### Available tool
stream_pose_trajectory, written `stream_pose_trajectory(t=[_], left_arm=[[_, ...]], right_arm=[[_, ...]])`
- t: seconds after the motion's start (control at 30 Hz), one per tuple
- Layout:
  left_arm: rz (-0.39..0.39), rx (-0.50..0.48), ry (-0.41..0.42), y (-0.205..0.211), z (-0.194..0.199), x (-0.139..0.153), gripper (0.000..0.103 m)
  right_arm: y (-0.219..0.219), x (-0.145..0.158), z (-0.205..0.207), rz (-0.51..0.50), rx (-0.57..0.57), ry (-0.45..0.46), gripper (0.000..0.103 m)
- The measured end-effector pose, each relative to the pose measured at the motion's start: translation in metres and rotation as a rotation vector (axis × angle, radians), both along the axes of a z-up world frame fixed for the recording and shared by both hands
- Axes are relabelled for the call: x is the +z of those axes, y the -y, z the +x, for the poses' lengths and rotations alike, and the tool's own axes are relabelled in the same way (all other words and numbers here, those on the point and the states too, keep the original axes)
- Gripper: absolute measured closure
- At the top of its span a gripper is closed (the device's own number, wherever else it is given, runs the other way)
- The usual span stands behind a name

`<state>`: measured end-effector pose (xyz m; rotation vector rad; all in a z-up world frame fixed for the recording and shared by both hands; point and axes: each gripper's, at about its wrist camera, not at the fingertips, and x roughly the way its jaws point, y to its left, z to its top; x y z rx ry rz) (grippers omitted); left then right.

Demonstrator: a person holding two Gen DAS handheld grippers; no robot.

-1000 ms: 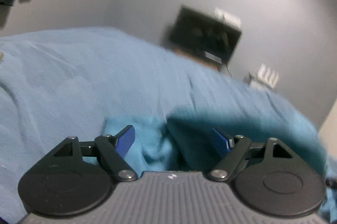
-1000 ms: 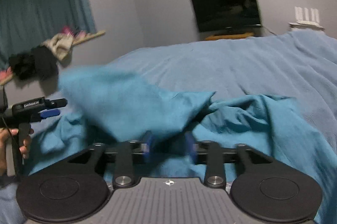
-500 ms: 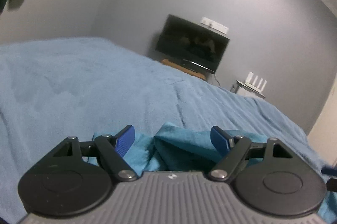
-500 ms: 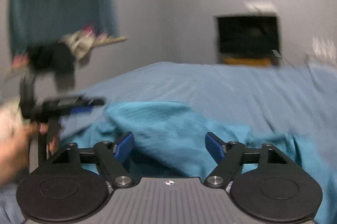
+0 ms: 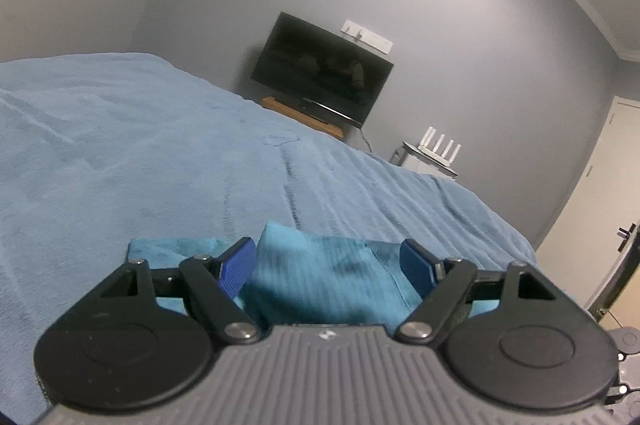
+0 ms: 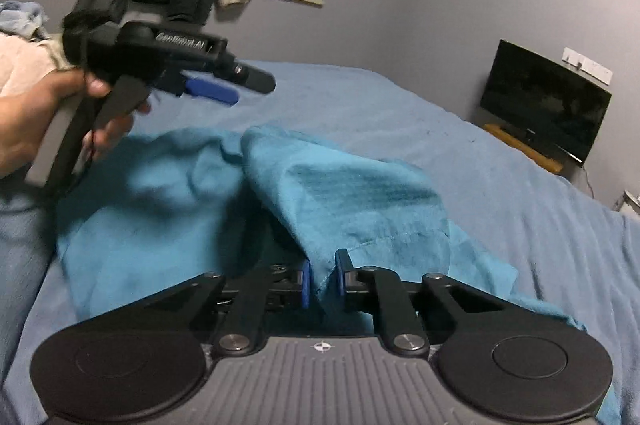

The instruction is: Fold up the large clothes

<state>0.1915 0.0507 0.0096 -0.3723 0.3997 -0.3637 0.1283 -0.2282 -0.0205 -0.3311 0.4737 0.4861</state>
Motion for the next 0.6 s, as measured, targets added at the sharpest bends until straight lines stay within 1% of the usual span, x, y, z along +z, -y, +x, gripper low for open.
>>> stream_pose_trajectory(t=[0.03, 0.1, 0.2, 0.3, 0.4, 0.47, 0.53, 0.57, 0.6], left_arm=[[0.004, -0.009, 0.003, 0.002, 0.000, 0.001, 0.025], [0.040, -0.019, -0.005, 0.009, -0.003, 0.001, 0.025], [0.135, -0.056, -0.017, 0.025, -0.002, -0.007, 0.025], [0.218, -0.113, -0.006, 0.044, -0.004, -0.013, 0.025], [0.294, -0.169, 0.061, 0.063, -0.013, -0.014, 0.025], [0.325, -0.221, 0.078, 0.076, -0.014, -0.016, 0.025], [0.386, -0.256, 0.059, 0.089, -0.012, -0.022, 0.025], [0.425, -0.272, 0.050, 0.096, -0.010, -0.026, 0.026], [0.468, -0.285, 0.031, 0.100, -0.008, -0.032, 0.030]], right_arm=[[0.008, 0.002, -0.004, 0.010, 0.000, -0.009, 0.090], [0.021, 0.004, -0.010, 0.023, 0.006, -0.024, 0.091], [0.033, 0.006, -0.015, 0.005, 0.023, -0.057, 0.091], [0.035, -0.001, -0.015, -0.024, 0.053, -0.106, 0.091], [0.025, -0.021, -0.016, -0.100, 0.082, -0.161, 0.091], [0.017, -0.031, -0.019, -0.150, 0.091, -0.172, 0.089], [0.017, -0.035, -0.022, -0.136, 0.088, -0.172, 0.082], [0.020, -0.032, -0.023, -0.099, 0.081, -0.178, 0.074], [0.026, -0.027, -0.023, -0.042, 0.075, -0.191, 0.064]])
